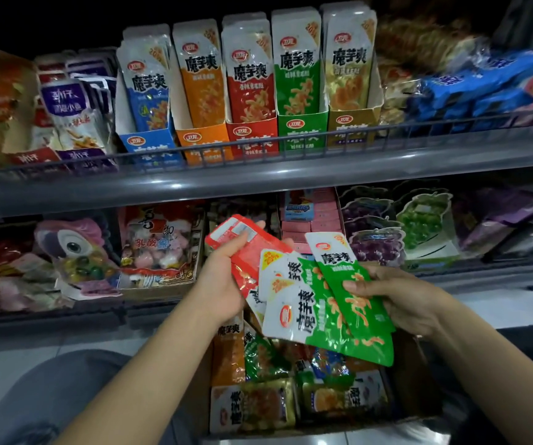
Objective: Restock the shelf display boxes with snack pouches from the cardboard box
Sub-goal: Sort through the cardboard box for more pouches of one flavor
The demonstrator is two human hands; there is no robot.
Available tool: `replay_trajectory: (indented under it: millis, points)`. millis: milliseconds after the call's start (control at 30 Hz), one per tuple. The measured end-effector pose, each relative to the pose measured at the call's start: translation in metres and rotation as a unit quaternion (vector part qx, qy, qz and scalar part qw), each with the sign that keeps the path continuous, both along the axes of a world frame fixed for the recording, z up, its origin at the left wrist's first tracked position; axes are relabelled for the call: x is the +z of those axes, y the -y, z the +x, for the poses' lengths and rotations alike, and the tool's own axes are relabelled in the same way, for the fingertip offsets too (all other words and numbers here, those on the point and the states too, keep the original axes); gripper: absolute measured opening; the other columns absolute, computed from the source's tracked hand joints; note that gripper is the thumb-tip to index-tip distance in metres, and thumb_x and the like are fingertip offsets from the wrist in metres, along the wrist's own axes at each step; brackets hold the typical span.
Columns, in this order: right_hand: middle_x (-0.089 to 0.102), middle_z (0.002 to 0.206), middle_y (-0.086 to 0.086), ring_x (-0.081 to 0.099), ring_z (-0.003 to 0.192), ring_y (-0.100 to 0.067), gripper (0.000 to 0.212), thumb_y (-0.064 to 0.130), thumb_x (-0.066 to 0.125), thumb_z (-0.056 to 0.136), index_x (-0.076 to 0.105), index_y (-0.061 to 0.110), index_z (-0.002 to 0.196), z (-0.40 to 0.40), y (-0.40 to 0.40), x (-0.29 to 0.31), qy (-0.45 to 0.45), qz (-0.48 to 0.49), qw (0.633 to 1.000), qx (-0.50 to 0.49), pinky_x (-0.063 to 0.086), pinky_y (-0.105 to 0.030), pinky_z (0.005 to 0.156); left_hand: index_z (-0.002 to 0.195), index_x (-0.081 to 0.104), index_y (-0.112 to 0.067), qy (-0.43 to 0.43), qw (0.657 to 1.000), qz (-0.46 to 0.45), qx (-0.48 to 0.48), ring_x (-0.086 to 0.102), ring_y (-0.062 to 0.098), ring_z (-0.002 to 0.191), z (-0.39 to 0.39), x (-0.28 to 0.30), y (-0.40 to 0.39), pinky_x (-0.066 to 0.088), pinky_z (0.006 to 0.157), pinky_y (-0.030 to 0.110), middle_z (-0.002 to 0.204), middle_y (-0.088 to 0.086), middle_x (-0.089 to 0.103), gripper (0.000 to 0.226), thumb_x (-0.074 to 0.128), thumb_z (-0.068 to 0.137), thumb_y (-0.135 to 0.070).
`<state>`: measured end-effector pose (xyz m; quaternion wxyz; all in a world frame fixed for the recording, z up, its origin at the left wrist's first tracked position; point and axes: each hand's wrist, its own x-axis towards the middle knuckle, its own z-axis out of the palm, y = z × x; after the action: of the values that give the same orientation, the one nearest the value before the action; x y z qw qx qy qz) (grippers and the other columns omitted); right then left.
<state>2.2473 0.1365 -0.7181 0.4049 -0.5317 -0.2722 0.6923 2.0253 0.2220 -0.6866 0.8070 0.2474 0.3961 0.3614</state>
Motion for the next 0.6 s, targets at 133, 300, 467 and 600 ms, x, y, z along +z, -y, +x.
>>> replay_trajectory:
  millis: [133,300,467,600]
  points:
    - [0.073,0.08,-0.012,0.07,0.063,-0.022,0.029,0.006,0.063,0.07,0.063,0.005,0.099,0.003,0.0,0.002,-0.051,0.006,0.993,-0.108,0.059,-0.033,0.057,0.121,0.062,-0.014,-0.045,0.998,0.028,0.024,0.067,0.022,0.072,-0.007,0.002,-0.002,0.052,0.075,0.038,0.083,0.014,0.072,0.036,0.044,0.097,-0.033]
    - [0.073,0.084,-0.012,0.071,0.066,-0.023,0.024,-0.001,0.057,0.085,0.058,0.004,0.109,-0.017,-0.001,-0.003,-0.089,0.021,0.977,-0.191,0.058,-0.034,0.053,0.108,0.067,-0.011,-0.075,0.997,0.0,-0.015,0.07,0.026,0.08,0.003,0.0,0.016,0.053,0.078,0.039,0.103,0.014,0.072,0.036,0.05,0.094,-0.039]
    - [0.074,0.082,-0.009,0.071,0.067,-0.023,0.019,-0.003,0.056,0.088,0.057,0.008,0.104,-0.038,-0.001,-0.01,-0.086,0.028,0.974,-0.209,0.057,-0.035,0.052,0.087,0.064,-0.009,-0.133,0.989,0.033,-0.054,0.07,0.016,0.061,0.017,-0.013,0.032,0.056,0.062,0.031,0.071,0.004,0.074,0.009,0.056,0.09,-0.005]
    - [0.073,0.093,-0.013,0.071,0.078,-0.027,0.027,-0.002,0.06,0.085,0.058,0.005,0.111,-0.039,-0.004,-0.004,-0.041,0.033,0.987,-0.153,0.057,-0.038,0.062,0.088,0.063,-0.008,-0.179,0.982,0.061,-0.016,0.068,0.015,0.062,0.014,-0.013,0.029,0.05,0.064,0.03,0.063,-0.002,0.071,0.01,0.058,0.088,0.001]
